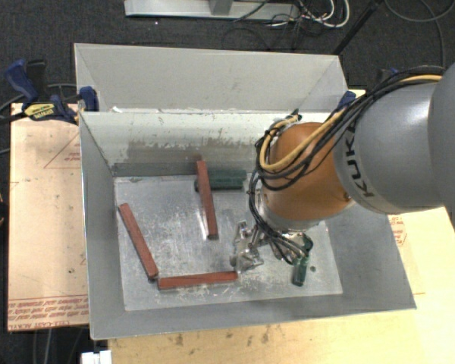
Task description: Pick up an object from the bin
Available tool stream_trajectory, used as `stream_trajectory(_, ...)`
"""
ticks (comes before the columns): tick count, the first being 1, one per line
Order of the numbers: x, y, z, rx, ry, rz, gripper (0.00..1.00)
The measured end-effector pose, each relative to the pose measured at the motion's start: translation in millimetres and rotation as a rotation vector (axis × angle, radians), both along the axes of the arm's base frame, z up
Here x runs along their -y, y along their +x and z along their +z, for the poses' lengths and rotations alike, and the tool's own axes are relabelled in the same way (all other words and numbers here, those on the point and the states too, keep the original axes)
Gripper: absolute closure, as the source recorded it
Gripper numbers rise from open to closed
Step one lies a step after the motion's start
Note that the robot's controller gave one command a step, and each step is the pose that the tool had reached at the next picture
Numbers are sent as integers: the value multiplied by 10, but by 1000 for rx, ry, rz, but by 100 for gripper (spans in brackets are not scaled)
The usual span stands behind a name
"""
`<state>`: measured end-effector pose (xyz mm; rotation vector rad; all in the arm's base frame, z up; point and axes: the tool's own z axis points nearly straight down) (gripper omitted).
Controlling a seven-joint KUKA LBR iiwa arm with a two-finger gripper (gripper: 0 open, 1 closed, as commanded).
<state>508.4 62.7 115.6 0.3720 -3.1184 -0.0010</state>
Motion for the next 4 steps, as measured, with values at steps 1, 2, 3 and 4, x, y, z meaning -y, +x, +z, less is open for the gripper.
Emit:
stream_trajectory(1,21,104,726,4,1,8,0)
stream_trajectory(2,21,103,725,3,1,8,0)
stream_trajectory(3,-103,-118,-402,8,1,-12,100)
stream_trajectory(4,-103,-118,-402,8,1,-12,100)
